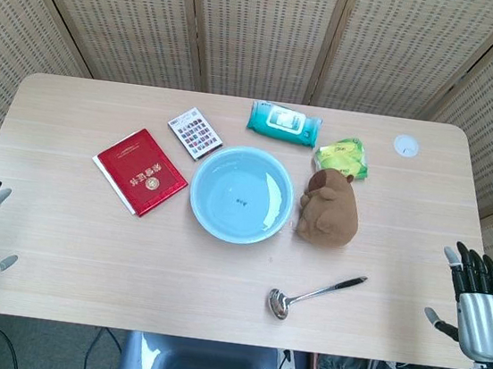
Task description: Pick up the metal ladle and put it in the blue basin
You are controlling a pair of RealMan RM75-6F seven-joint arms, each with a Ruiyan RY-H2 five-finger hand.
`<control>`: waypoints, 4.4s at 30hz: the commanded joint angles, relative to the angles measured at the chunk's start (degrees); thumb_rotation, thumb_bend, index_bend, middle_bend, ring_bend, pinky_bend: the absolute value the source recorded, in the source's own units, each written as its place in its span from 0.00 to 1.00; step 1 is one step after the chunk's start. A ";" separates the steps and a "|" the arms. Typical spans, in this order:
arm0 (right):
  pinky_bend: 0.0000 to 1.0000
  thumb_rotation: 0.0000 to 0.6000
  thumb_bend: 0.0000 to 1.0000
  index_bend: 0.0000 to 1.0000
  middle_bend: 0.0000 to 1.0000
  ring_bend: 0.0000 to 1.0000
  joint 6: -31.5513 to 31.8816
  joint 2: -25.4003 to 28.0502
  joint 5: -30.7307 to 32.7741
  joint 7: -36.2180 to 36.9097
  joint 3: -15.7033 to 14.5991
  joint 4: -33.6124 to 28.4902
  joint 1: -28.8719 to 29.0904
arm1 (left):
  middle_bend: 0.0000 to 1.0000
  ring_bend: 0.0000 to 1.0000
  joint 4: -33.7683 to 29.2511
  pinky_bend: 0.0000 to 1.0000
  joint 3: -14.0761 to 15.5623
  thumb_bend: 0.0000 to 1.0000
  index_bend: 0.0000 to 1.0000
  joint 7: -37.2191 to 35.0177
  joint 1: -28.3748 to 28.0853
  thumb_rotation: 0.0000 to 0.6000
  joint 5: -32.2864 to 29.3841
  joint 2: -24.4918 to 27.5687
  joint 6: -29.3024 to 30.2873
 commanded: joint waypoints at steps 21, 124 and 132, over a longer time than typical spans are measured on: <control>0.95 1.00 0.00 0.24 0.80 0.77 -20.37 -6.89 -13.17 3.02 -5.46 8.78 15.65 | 0.00 0.00 1.90 0.00 -1.83 0.00 0.00 1.31 -1.11 1.00 -2.72 -2.03 -1.48; 1.00 1.00 0.84 0.71 0.88 0.84 -39.86 3.11 8.35 4.17 0.07 -8.80 31.56 | 0.00 0.00 3.12 0.00 -3.05 0.00 0.00 4.62 -3.33 1.00 -7.88 -4.23 -5.88; 1.00 1.00 0.84 0.71 0.88 0.84 -46.54 6.88 28.85 -15.07 8.78 -14.74 43.01 | 0.00 0.00 3.14 0.00 -3.01 0.00 0.00 4.04 -3.60 1.00 -8.15 -4.06 -6.65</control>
